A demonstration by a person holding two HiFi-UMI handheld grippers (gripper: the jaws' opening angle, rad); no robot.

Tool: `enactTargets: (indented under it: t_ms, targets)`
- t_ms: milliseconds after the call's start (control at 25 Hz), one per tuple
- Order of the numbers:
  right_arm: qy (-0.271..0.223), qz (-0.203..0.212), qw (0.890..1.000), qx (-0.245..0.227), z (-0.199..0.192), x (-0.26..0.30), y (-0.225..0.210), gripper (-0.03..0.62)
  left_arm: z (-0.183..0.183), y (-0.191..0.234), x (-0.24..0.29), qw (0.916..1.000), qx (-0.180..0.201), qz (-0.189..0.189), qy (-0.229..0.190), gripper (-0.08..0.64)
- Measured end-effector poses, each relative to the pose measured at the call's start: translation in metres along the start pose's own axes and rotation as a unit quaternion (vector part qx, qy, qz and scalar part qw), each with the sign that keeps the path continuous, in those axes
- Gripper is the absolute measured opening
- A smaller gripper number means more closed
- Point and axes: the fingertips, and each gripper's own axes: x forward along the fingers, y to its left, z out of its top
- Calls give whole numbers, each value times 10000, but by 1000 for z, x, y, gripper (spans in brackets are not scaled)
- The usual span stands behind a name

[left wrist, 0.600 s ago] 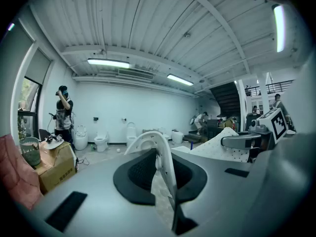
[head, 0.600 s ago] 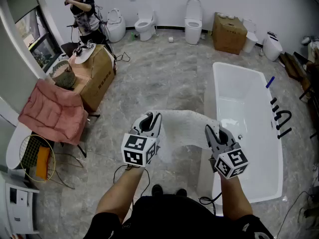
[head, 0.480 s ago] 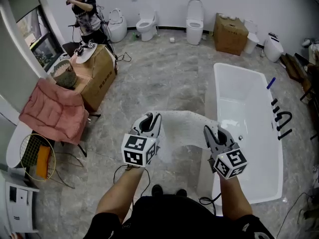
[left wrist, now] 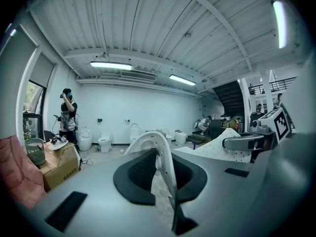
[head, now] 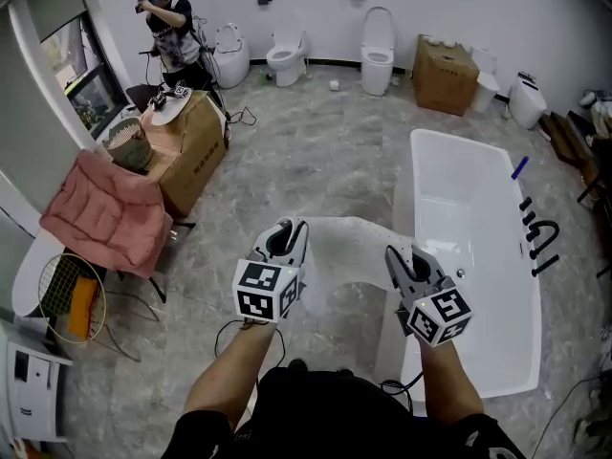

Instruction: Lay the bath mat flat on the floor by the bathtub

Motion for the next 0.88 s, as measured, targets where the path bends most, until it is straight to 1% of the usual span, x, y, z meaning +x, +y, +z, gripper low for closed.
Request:
enactTargets:
  t_ms: [200,320,440,720,880]
  targets:
    - [142,200,9997,-80,-9,-16,6,32,-5,-11,-6,9999,-91,90,-13,26]
    - [230,172,9996,28,-15,-25,-1,32,-4,-16,-8,9998,-124,136,-31,26]
    - [280,133,9995,66,-18,-26,-9,32,-6,-20,1,9999,-134,89,17,26]
    - [393,26,9990,224,-27,8,-35,32,-14,-1,39,9997,-211,-12,128,26]
    - [451,-15,9986,282,-30,46,-53,32,-14,28,72,9996,-225,-38,184,26]
